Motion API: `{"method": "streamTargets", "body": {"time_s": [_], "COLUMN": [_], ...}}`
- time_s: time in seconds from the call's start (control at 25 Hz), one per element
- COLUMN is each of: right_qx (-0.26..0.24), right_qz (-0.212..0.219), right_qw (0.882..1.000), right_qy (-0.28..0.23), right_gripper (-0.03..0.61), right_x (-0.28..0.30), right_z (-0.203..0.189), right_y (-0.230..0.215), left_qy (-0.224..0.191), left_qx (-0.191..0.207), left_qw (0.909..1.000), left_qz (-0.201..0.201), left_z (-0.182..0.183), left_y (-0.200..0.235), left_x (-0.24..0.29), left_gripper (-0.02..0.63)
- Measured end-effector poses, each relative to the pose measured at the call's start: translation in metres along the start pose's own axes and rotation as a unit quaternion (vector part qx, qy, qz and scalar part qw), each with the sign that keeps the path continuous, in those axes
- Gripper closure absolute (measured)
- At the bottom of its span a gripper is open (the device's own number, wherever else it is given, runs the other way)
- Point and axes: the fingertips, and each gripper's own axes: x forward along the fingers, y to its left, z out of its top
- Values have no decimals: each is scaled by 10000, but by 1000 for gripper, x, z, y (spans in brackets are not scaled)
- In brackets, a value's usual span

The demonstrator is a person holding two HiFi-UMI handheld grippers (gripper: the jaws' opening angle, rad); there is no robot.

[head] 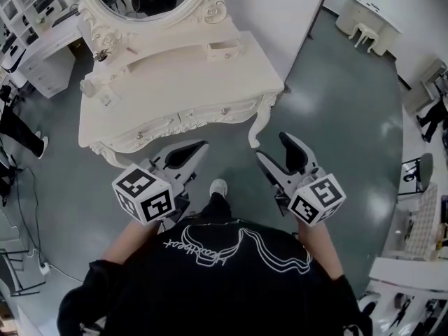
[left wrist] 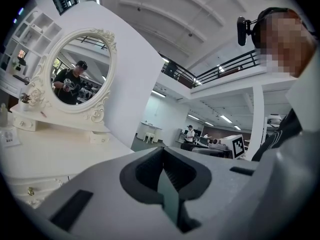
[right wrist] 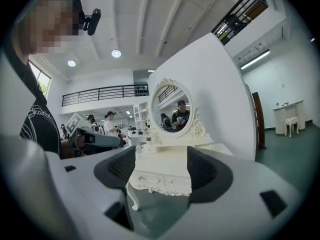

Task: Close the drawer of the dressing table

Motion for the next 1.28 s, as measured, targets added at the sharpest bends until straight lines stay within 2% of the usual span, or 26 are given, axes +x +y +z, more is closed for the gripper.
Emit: {"method": "streamTargets", "body": {"time_s": [0.44, 1.04, 1.28], "right_qx": [23, 263, 203], "right_qz": [-102, -206, -287], "right_qw": [9994, 9952, 9928], "right_qy": [343, 915, 1149], "right_gripper": [261, 275, 281], "right_x": [56, 207, 254], "right_z": [-10, -23, -39], "right_y": [-49, -159, -191], "left_qy": [118, 372, 386], "left_qx": [-155, -635, -654], "left_qw": [9998, 9964, 9953], "left_qz": [-24, 422, 601], "left_z": [12, 25, 28], "left_y": [56, 226, 281], "left_x": [43, 134, 155], "left_gripper": [609, 609, 610]}}
